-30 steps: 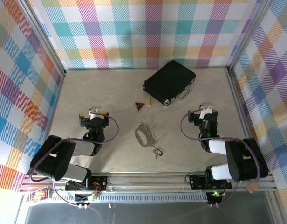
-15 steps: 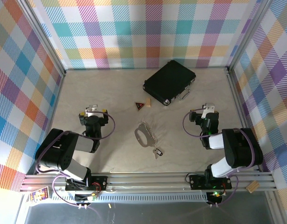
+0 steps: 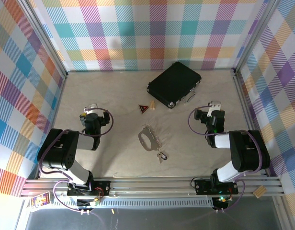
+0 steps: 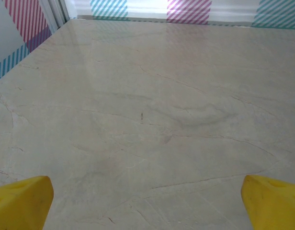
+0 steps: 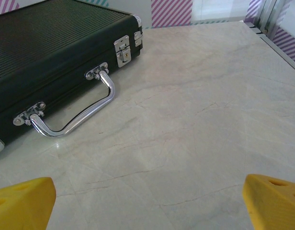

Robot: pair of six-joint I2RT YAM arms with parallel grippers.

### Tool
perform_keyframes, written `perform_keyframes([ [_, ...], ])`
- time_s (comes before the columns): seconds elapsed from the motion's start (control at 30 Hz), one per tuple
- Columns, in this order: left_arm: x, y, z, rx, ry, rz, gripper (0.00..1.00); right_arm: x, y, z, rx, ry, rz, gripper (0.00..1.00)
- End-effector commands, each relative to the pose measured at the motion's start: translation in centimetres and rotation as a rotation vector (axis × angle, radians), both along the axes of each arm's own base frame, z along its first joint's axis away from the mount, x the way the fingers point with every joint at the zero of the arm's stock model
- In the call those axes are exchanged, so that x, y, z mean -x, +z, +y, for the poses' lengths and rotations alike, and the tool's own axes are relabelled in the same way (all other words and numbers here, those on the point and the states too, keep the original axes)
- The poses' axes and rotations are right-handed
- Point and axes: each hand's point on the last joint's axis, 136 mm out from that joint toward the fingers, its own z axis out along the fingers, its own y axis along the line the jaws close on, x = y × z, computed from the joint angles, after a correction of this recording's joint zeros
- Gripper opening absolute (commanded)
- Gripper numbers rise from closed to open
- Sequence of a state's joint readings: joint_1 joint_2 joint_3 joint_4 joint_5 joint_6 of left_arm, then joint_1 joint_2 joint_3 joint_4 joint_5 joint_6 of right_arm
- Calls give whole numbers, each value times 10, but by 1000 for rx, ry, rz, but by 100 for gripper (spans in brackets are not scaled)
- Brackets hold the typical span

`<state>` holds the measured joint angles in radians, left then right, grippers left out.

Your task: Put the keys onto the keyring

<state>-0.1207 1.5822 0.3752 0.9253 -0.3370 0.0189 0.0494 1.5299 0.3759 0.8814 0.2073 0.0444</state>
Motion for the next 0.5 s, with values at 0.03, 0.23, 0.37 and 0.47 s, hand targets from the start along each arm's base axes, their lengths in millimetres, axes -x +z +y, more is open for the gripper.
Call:
perform_keyframes([
  [0.03,-3,1,-1,22,-7,-7,100,-3,1,-2,-11,-9,-3,99],
  [0.23,-3,1,-2,20,-11,-5,100,-3,1,-3,-12,-9,-3,99],
  [0.37,-4,1,-2,21,-12,-3,100,-3,0,-2,-11,-9,-2,99],
  [0.47,-3,1,-2,21,-11,-6,100,-3,1,-3,-11,-9,-4,99],
])
